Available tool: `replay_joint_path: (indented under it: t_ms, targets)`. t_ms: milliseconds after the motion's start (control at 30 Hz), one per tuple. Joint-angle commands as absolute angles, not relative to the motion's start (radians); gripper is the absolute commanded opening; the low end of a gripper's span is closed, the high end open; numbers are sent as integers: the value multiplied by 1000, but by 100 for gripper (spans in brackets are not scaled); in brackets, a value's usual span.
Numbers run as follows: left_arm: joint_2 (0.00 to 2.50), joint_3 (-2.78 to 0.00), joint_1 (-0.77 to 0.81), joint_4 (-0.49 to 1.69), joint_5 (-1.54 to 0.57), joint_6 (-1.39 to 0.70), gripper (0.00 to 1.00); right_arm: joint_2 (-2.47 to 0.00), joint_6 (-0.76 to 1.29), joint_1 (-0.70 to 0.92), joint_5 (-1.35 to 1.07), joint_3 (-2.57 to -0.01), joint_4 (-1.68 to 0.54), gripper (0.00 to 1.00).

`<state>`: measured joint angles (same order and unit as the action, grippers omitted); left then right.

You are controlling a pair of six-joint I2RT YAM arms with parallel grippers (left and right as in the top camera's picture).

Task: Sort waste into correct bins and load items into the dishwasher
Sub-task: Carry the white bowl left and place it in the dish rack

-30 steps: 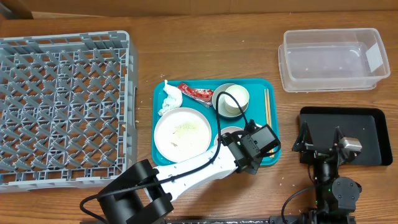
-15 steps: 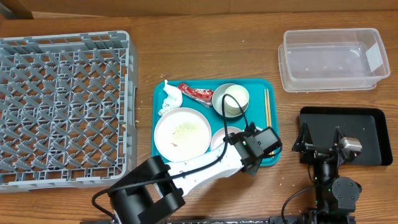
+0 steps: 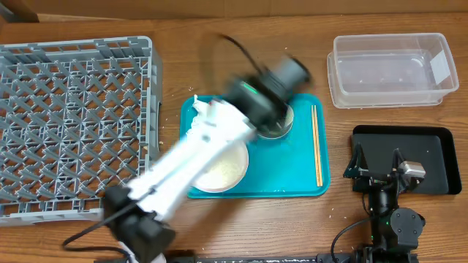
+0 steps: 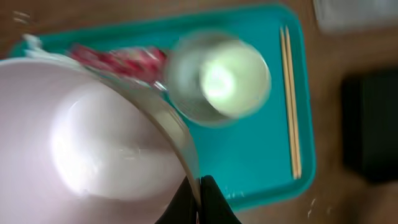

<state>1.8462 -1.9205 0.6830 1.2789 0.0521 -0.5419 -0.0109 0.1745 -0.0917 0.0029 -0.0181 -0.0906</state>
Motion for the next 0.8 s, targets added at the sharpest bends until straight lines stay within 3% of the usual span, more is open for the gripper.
replay_joint_path:
  t_ms: [0,167,333,567,767]
  targets:
    - [1755,-1998,339,1285,-207,-390,4,-3,167,-97,-2,-8,-84,100]
    - [1799,-1984,-131,1238,-684,-171,4,-3,167,-97,-2,-8,-84,100]
    - [1934,-1966,-453,1241,-1012,-54,4,-3,167,-97,-2,-8,-84,100]
    - [2145,-1966,-678,1397,-1445,232,4,-3,167,-97,-2,-8,-84,99]
    - [2268,-1966,-728,1456,-1502,300,4,-3,167,-97,-2,-8,-84,100]
